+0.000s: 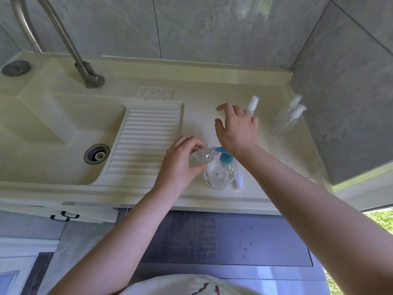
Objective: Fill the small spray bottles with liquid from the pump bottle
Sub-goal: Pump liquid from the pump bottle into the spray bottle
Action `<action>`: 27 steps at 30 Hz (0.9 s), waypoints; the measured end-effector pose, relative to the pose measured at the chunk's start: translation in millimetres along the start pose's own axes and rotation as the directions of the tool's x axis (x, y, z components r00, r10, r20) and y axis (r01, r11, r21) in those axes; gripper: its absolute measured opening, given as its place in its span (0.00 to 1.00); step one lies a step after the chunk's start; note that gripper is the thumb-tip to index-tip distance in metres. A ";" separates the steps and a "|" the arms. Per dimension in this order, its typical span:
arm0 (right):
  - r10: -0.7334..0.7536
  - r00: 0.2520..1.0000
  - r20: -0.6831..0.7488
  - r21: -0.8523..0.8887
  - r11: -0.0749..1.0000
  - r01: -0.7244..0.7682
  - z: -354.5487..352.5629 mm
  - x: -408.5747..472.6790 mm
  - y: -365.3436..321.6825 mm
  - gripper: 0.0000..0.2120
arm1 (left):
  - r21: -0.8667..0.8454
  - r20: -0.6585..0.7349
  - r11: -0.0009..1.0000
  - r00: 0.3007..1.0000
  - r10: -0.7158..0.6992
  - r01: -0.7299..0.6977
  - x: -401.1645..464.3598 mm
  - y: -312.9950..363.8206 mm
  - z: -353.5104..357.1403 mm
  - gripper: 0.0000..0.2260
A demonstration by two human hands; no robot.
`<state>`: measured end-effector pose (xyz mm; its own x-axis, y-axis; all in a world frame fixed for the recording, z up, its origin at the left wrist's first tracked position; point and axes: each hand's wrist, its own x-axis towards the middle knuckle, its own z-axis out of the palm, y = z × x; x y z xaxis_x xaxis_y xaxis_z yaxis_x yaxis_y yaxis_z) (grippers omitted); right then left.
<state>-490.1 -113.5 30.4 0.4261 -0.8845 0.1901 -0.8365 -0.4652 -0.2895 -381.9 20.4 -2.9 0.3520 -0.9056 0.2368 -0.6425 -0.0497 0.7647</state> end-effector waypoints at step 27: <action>-0.020 0.999 -0.029 0.030 0.999 0.020 15.6 -5.5 3.5 0.19 | 0.008 0.029 1.000 0.999 0.018 -0.018 1.0 -4.3 1.6 0.21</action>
<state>-490.0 -110.8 13.7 0.4320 -0.8738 0.2233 -0.8170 -0.4840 -0.3135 -379.9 19.1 -6.8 0.3205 -0.9181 0.2331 -0.6539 -0.0364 0.7557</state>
